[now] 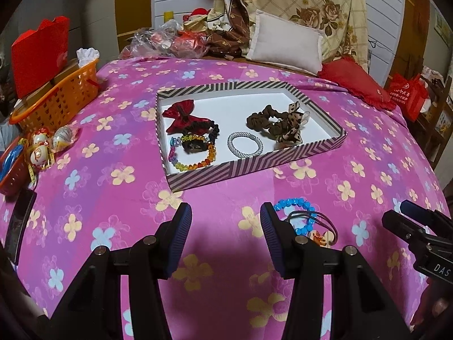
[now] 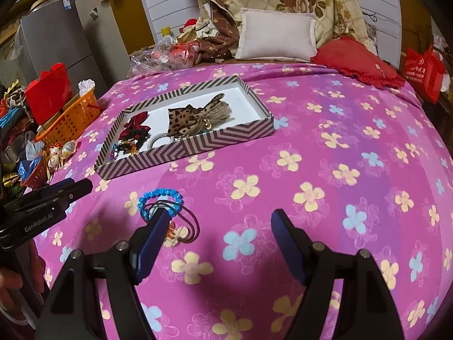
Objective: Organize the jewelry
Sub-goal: 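Move both grippers back toward the blue bead bracelet and black hair ties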
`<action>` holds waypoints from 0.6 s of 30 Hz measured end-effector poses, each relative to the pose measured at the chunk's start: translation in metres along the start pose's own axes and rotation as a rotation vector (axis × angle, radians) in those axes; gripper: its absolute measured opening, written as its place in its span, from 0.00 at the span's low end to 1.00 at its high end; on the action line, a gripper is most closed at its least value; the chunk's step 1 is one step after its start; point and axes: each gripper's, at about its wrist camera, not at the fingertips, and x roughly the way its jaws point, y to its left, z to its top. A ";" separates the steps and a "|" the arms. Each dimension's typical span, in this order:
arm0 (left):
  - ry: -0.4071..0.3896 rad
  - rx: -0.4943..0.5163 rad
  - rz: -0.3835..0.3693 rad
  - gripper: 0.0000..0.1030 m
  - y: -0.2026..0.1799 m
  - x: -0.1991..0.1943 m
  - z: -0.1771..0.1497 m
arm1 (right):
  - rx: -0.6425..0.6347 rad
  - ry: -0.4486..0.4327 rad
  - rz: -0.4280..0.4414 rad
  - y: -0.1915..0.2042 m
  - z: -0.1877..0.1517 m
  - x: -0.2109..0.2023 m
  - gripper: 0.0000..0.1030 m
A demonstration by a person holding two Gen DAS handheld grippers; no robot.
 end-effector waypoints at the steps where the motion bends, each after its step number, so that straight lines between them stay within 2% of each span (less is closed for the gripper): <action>1: 0.002 0.001 -0.002 0.43 0.000 0.000 0.000 | 0.000 0.001 -0.001 0.000 0.000 0.000 0.75; 18: 0.008 0.000 0.001 0.43 0.003 0.001 -0.001 | -0.015 0.020 -0.001 0.003 -0.003 0.006 0.75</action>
